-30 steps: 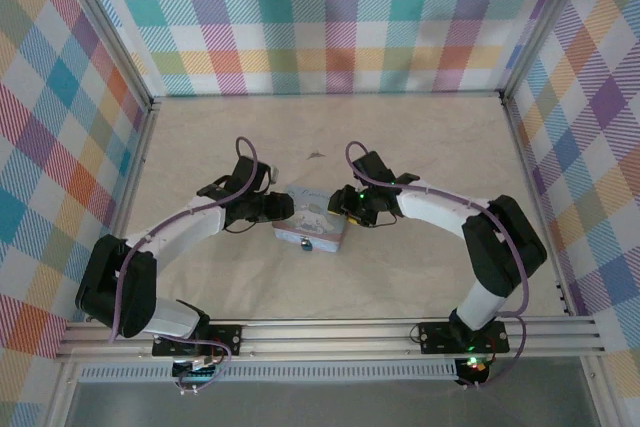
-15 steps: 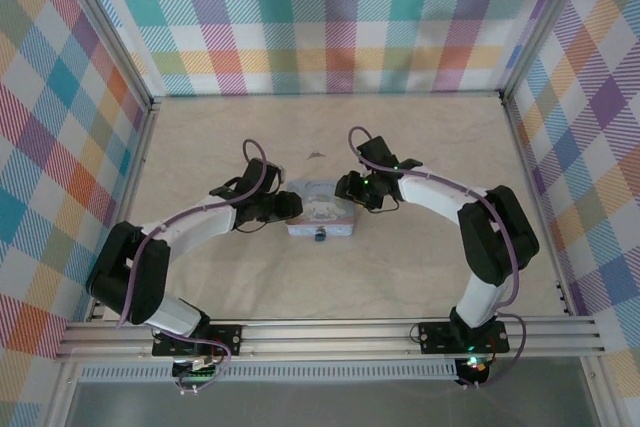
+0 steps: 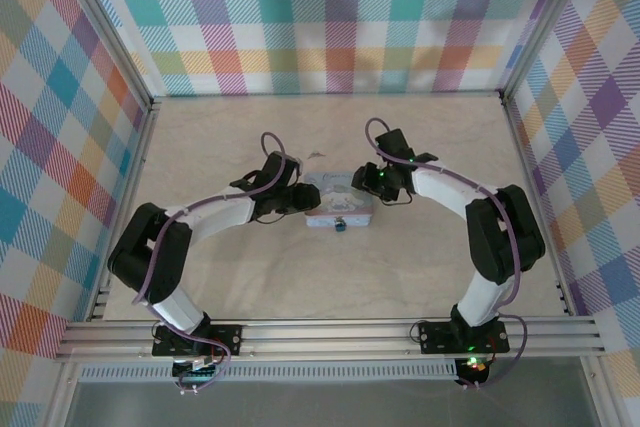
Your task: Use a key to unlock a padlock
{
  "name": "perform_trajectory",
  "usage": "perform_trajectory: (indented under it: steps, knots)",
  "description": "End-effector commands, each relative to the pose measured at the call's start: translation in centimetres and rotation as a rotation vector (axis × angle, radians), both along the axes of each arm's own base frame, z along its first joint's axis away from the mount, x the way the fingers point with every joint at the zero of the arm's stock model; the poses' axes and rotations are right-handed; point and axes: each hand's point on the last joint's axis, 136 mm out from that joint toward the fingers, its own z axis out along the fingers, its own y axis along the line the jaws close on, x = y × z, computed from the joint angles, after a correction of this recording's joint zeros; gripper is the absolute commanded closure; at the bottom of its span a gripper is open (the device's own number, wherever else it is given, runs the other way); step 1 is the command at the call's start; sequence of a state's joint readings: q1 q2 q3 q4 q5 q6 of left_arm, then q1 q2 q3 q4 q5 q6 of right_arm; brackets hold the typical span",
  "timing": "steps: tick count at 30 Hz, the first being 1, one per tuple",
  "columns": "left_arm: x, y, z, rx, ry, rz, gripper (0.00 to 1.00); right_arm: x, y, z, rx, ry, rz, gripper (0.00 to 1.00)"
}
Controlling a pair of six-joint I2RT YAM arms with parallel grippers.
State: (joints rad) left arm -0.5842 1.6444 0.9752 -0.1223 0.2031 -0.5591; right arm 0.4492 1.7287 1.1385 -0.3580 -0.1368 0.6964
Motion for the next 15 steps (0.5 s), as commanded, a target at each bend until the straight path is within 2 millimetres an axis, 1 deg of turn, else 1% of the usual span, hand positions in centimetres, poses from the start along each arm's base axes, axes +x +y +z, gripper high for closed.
perform_trajectory:
  steps: [1, 7, 10, 15]
  knots:
    - [-2.5, -4.7, 0.7, -0.112, 0.040, -0.160, 0.57, -2.0, 0.6, -0.9, 0.017, 0.063, 0.028, 0.50]
    - [-3.2, -4.6, 1.4, -0.129, 0.041, -0.170, 0.57, -2.4, 0.4, -1.0, 0.019, 0.067, 0.032, 0.49]
    - [-3.9, -4.6, 1.3, -0.130, 0.047, -0.177, 0.57, -2.8, 0.4, -0.9, 0.031, 0.067, 0.028, 0.49]
    - [-4.3, -3.8, 1.5, -0.112, 0.035, -0.163, 0.55, -3.2, -0.1, -0.6, 0.015, 0.058, 0.025, 0.48]
